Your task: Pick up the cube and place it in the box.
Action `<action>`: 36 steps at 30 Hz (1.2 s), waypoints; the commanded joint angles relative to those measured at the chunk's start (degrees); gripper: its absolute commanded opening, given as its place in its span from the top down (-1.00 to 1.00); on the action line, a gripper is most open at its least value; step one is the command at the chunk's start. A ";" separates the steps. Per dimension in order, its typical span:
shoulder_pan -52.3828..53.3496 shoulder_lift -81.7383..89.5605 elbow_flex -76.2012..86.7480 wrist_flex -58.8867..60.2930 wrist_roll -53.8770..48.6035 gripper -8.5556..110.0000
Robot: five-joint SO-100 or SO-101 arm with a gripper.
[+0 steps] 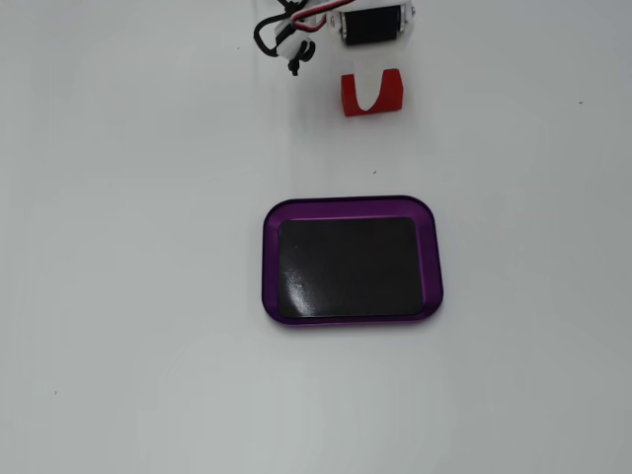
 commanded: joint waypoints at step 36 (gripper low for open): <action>12.83 -16.96 -10.90 -45.88 -19.25 0.86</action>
